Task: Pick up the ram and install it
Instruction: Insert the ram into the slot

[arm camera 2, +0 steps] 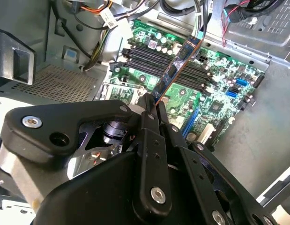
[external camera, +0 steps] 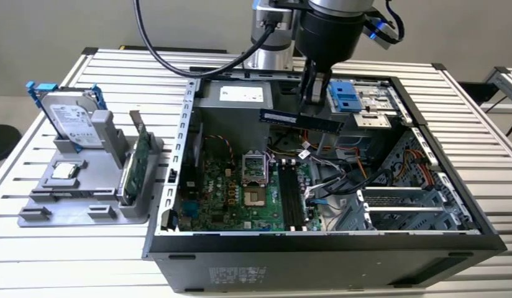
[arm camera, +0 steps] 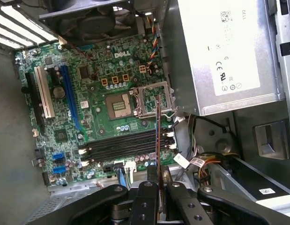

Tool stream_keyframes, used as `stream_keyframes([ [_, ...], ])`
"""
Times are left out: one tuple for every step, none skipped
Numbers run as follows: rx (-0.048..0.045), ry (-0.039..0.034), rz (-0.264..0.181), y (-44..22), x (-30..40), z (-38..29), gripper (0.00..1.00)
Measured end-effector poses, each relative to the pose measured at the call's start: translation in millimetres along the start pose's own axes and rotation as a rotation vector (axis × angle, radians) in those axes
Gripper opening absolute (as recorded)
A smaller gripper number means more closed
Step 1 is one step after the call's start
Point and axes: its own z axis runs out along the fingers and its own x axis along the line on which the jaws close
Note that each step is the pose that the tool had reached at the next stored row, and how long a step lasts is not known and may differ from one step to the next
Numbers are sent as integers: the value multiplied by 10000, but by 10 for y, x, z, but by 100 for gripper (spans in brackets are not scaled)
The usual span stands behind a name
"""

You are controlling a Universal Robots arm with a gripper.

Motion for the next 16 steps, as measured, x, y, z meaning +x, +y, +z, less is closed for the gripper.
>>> stream_keyframes([
  [-1, 1, 36, 3, -4, 0, 0],
  [-1, 1, 71, 5, -7, 0, 0],
  [-1, 1, 105, 7, -10, 1, 0],
  [-1, 0, 142, 10, -15, 2, 0],
  [-2, 0, 178, 14, -20, 2, 0],
  [-2, 0, 215, 18, -25, 2, 0],
  [-2, 0, 249, 21, -29, 2, 0],
  [-2, 0, 277, 23, -31, 3, 0],
  [-2, 0, 298, 23, -31, 3, 0],
  [-3, 0, 314, 23, -31, 3, 0],
  [-3, -1, 334, 23, -32, 4, 0],
  [-4, 0, 353, 23, -33, 4, 0],
  [-3, -1, 372, 24, -34, 5, 0],
  [-4, -1, 393, 24, -36, 5, 0],
  [-4, -1, 413, 25, -38, 5, 0],
  [-4, -1, 436, 25, -38, 6, 0],
])
